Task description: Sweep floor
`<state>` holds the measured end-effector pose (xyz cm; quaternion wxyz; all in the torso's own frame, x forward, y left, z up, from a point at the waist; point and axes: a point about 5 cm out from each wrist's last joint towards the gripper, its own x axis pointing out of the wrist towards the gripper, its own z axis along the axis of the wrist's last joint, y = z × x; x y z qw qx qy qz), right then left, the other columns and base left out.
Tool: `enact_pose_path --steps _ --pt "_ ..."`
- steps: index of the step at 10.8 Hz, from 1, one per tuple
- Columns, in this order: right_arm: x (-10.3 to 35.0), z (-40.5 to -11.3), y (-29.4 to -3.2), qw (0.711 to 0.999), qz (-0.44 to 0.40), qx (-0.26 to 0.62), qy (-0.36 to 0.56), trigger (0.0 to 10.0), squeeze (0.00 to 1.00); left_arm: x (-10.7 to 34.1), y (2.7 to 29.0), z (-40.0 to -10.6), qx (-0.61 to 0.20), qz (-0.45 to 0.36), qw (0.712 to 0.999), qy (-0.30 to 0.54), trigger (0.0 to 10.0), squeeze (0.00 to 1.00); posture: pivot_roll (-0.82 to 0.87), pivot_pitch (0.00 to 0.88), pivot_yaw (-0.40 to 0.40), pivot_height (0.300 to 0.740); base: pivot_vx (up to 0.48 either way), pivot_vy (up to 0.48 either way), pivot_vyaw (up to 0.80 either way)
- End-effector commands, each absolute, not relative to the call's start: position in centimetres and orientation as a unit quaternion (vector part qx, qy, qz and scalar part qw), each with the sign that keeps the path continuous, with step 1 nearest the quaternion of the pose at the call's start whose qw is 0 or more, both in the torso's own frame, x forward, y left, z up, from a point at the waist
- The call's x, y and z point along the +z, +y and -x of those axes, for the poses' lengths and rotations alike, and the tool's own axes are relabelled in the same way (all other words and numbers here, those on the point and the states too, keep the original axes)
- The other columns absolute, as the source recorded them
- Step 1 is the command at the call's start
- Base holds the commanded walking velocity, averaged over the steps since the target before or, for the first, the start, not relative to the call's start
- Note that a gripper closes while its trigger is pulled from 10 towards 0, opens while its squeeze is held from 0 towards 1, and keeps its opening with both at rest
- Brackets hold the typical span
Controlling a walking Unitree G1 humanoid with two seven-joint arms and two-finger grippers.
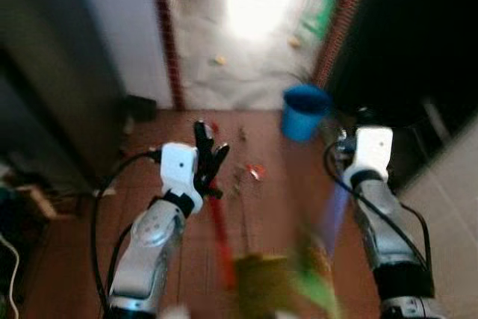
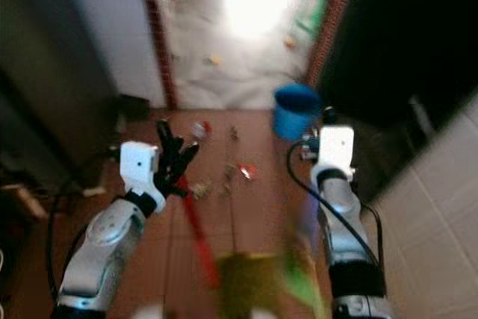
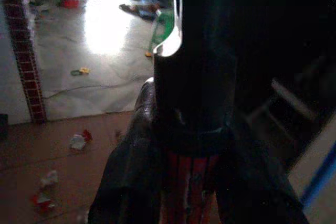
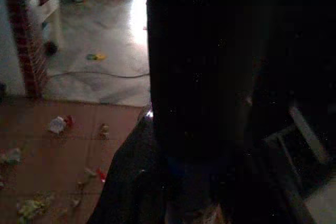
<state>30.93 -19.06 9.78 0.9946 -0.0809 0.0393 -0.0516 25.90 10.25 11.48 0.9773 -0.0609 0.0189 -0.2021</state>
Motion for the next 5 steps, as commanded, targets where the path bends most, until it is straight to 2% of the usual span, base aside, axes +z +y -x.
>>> enact_pose_path --steps 1,5 --pt "11.2 -31.7 -17.2 0.998 0.059 -0.026 0.007 10.0 0.0 12.7 11.3 -26.1 -0.19 0.036 0.981 -0.01 10.0 0.0 0.06 0.046 -0.065 0.74 0.48 0.0 0.0" --pt "11.3 -32.2 -17.4 0.997 0.071 -0.026 0.009 10.0 0.0 13.7 11.5 -26.7 -0.174 0.027 0.984 -0.026 10.0 0.0 0.07 0.067 -0.076 0.74 0.472 0.0 0.0"
